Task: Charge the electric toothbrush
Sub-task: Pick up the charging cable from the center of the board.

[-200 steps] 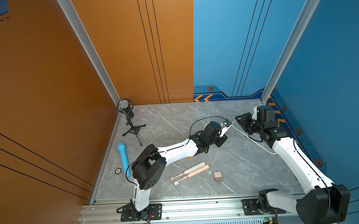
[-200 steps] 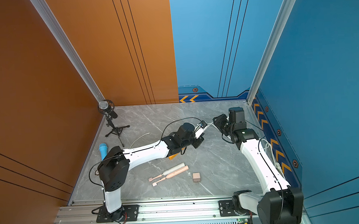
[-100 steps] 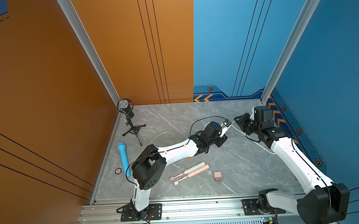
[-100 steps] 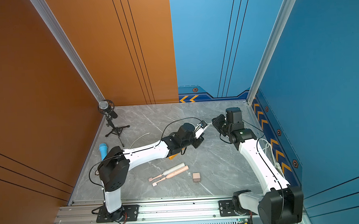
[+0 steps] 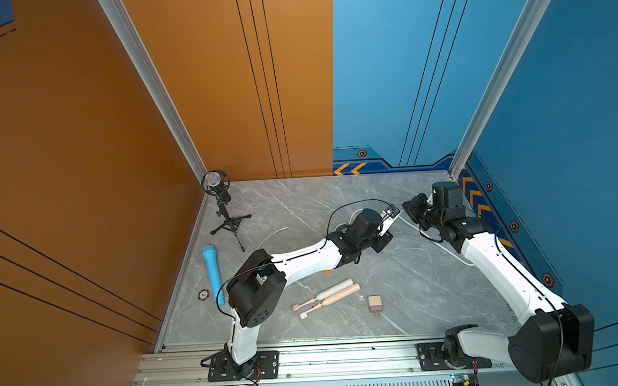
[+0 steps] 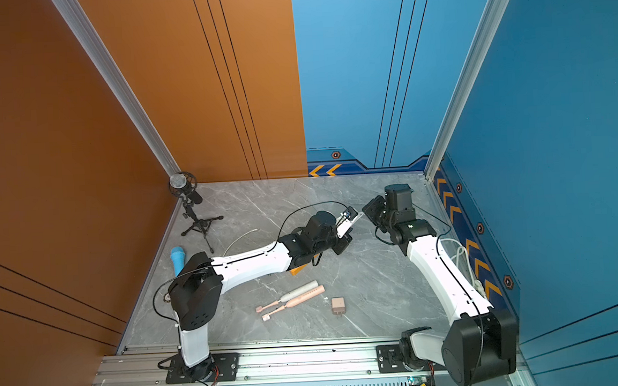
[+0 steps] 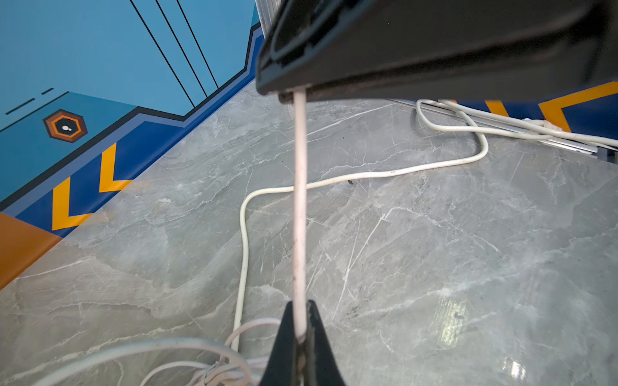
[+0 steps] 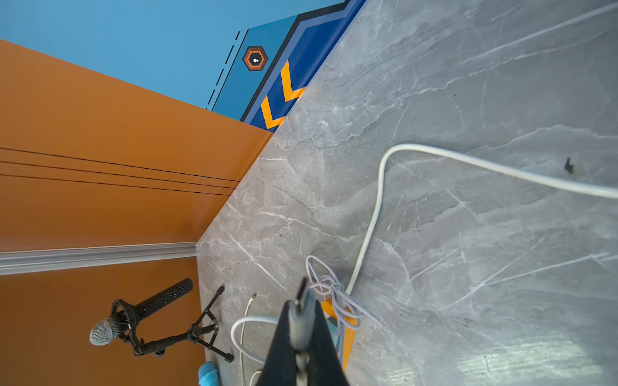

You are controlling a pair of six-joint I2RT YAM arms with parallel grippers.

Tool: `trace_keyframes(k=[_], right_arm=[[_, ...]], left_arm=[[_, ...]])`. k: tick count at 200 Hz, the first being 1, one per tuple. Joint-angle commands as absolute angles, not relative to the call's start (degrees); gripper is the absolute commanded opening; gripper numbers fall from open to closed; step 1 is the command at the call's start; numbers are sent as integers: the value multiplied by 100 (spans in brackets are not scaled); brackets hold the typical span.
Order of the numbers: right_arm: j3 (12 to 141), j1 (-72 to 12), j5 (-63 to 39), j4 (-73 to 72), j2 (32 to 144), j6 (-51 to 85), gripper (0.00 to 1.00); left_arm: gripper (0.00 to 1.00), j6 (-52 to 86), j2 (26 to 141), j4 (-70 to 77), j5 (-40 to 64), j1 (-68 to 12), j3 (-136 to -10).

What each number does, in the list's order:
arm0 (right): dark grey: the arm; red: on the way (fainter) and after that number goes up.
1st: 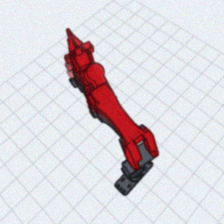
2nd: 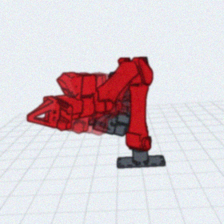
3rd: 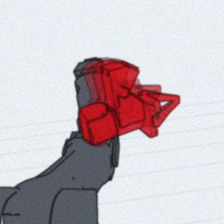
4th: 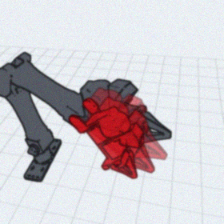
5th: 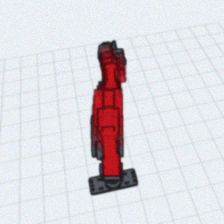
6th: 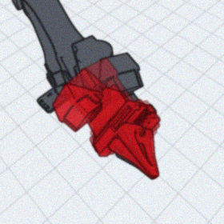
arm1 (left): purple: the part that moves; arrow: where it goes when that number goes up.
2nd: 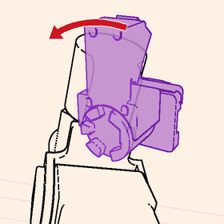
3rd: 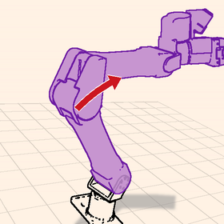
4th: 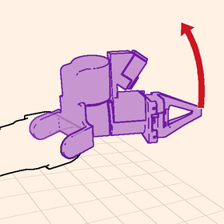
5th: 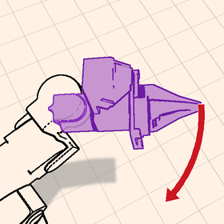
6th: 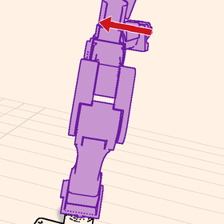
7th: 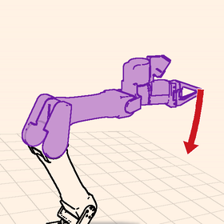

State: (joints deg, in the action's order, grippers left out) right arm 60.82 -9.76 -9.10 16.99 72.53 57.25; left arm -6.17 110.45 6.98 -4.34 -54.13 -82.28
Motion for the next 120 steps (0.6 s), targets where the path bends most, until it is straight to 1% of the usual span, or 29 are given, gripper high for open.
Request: trace_keyframes(k=[1,24,27,33,37,52,63,78,97,109,120], right_arm=[[6098,-1015,-633,1574,7249,5434,0],[6226,-1007,-740,1493,7191,4660,0],[6226,-1006,-801,1453,7178,4510,0],[6241,-1003,-902,1420,7158,4197,0],[6247,-987,-1007,1402,7156,3992,0],[6270,-862,-1567,1371,7176,3308,0],[6284,-734,-2172,1347,7223,2882,0],[6374,-646,-2909,1430,7310,2262,0],[6532,-713,-3944,1775,7372,1326,0],[6624,-784,-4362,2088,7377,780,0],[6667,-825,-4597,2239,7375,514,0]], left_arm=[[0,-548,10864,728,-532,-5494,-8376],[0,-452,10768,703,-594,-5509,-8328],[3,-430,10734,687,-604,-5506,-8310],[16,-342,10649,630,-612,-5497,-8275],[22,-252,10574,544,-615,-5493,-8255],[33,184,10217,55,-368,-5446,-8198],[42,550,9930,-358,-323,-5447,-8110],[48,1118,9493,-1002,-303,-5478,-7913],[58,2102,8881,-1625,-158,-5507,-7285],[62,2738,8588,-1934,97,-5523,-6942],[63,3145,8360,-2197,227,-5579,-6662]])
